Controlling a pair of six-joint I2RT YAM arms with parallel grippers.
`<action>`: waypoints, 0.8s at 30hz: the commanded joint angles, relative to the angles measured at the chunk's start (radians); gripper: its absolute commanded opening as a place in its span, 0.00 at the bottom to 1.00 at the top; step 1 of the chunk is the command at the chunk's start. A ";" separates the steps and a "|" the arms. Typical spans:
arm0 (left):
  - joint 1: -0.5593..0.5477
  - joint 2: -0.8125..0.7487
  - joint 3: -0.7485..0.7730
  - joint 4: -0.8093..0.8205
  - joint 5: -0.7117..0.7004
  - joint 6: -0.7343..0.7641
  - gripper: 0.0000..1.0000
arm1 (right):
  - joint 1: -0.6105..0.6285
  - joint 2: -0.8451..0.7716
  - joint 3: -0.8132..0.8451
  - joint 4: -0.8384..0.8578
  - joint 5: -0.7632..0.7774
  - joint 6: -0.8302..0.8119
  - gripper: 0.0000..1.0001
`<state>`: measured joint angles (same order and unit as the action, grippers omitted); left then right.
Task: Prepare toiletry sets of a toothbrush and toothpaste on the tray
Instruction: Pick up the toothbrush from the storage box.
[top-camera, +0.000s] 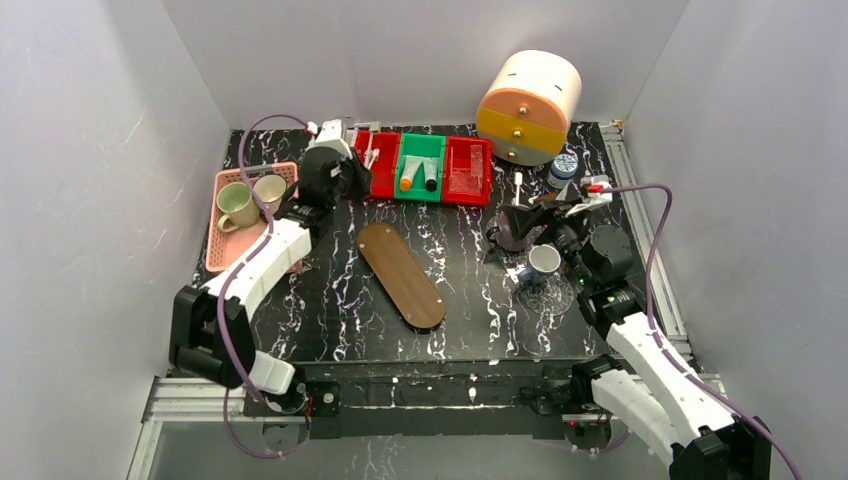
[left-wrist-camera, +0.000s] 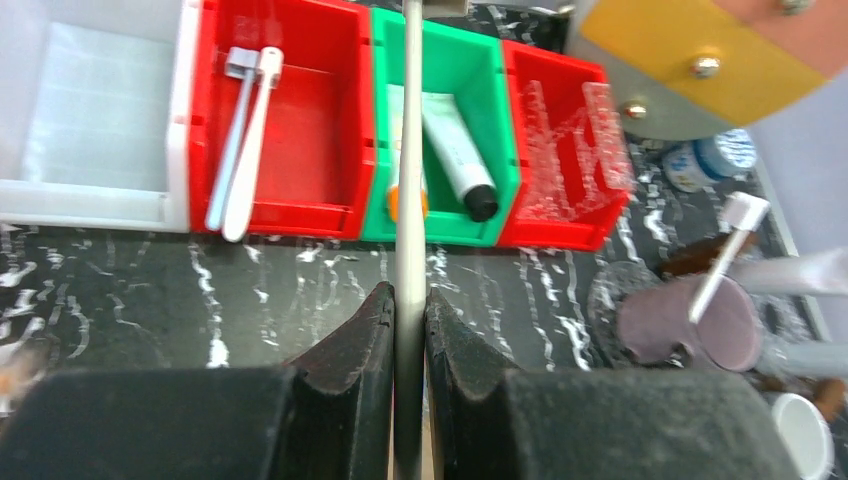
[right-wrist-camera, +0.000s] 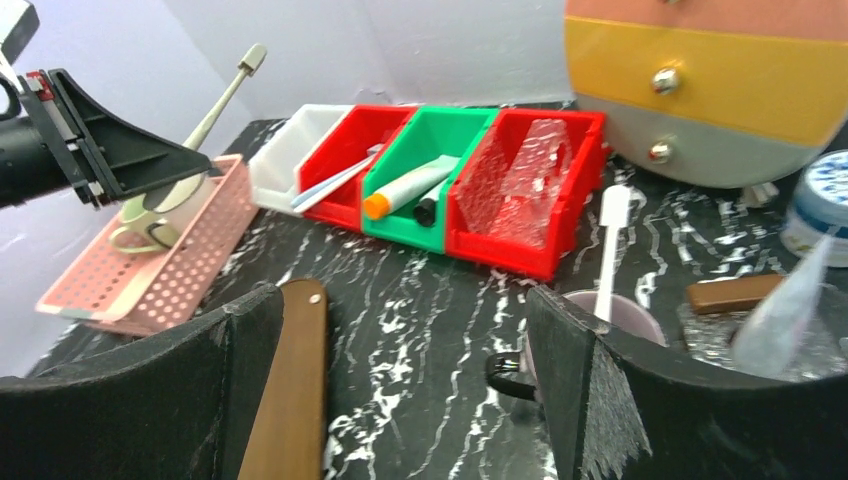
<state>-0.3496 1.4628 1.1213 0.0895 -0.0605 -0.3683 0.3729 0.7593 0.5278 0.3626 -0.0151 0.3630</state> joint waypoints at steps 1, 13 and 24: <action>-0.017 -0.128 -0.126 0.168 0.121 -0.084 0.00 | 0.016 0.040 0.065 0.038 -0.100 0.095 0.99; -0.198 -0.287 -0.348 0.404 0.141 -0.054 0.00 | 0.167 0.155 0.104 0.177 -0.087 0.250 0.98; -0.366 -0.298 -0.440 0.633 0.126 -0.034 0.00 | 0.214 0.165 0.091 0.306 -0.055 0.363 0.97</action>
<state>-0.6769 1.1957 0.6922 0.5919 0.0708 -0.4271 0.5781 0.9340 0.5819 0.5484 -0.0883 0.6640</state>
